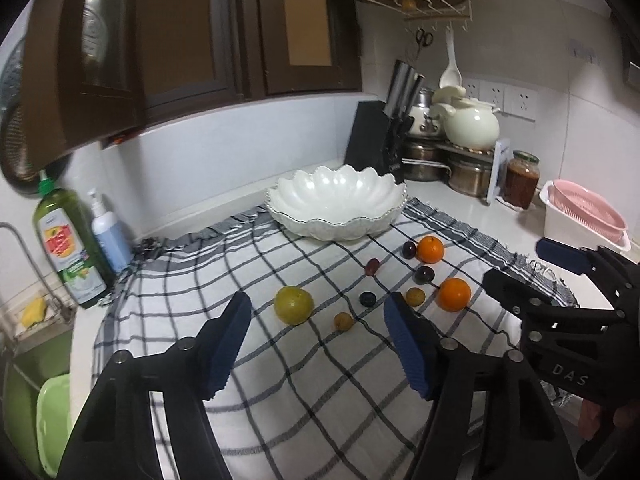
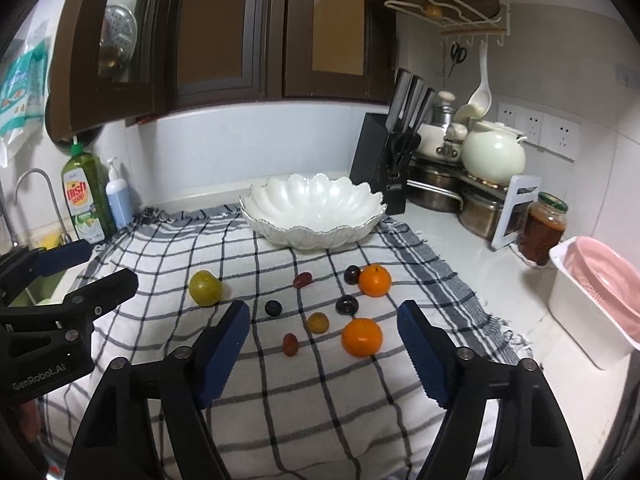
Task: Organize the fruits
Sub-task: 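Grasp the small yellow fruit with the left tool while the right tool grasps the small red fruit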
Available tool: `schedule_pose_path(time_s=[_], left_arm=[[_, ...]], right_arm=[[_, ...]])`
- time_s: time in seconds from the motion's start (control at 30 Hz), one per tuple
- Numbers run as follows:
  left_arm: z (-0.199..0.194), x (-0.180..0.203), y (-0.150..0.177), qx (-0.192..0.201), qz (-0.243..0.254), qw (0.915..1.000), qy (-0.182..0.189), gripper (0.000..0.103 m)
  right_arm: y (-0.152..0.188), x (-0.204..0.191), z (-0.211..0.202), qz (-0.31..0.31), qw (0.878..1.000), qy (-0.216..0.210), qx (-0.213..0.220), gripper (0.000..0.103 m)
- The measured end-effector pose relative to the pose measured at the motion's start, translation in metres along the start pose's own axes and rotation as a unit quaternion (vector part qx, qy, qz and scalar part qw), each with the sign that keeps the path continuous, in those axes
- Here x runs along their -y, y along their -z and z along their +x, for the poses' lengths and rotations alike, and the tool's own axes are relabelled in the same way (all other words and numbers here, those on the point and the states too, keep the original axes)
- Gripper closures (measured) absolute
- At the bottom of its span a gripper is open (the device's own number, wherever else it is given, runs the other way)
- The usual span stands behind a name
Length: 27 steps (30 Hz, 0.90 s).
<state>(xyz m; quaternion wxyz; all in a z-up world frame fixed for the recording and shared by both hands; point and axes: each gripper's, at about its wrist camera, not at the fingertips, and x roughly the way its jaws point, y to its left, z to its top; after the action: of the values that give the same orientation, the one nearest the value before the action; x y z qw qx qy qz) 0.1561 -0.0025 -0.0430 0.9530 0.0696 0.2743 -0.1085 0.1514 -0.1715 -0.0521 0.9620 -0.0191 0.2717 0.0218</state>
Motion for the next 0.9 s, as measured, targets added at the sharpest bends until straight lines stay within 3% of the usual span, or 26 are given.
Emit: schedule_pose_path(time_s=[0.27, 0.9], left_arm=[[0.048, 0.001, -0.002, -0.039, 0.032, 0.9982, 0.032, 0.047], [0.135, 0.006, 0.021, -0.111, 0.085, 0.9864, 0.087, 0.063]], right_arm=[[0.002, -0.005, 0.042, -0.001, 0.999, -0.01, -0.044, 0.044], [0.027, -0.024, 0.118, -0.006, 0.99, -0.045, -0.13, 0.064]])
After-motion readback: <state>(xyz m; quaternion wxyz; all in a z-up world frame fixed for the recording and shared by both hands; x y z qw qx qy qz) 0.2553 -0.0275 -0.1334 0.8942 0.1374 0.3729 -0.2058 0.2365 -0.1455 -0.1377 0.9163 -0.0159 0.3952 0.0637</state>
